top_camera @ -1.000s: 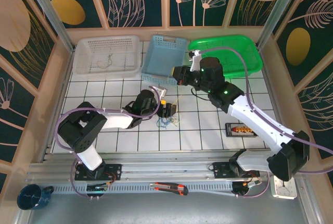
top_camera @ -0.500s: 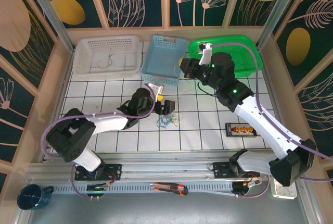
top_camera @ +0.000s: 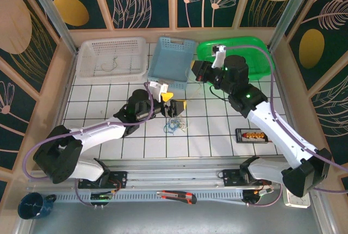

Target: Untangle the cables

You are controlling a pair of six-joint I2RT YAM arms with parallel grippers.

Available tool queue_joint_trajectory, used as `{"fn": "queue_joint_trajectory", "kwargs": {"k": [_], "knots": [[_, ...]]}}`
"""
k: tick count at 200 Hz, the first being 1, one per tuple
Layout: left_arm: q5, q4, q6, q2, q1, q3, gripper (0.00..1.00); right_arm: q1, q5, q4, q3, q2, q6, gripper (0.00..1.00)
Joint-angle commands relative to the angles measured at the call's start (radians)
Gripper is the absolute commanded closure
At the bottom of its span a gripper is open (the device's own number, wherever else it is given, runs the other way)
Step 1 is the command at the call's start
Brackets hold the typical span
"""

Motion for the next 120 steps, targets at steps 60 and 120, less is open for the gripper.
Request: {"fn": "queue_joint_trajectory", "kwargs": {"k": [60, 120], "knots": [[0.174, 0.29, -0.305, 0.135, -0.003, 0.068, 0.05, -0.011, -0.026, 0.029, -0.024, -0.027, 0.004, 1.0], [0.195, 0.301, -0.394, 0.201, -0.002, 0.111, 0.08, -0.011, -0.032, 0.039, -0.025, -0.026, 0.006, 1.0]]}}
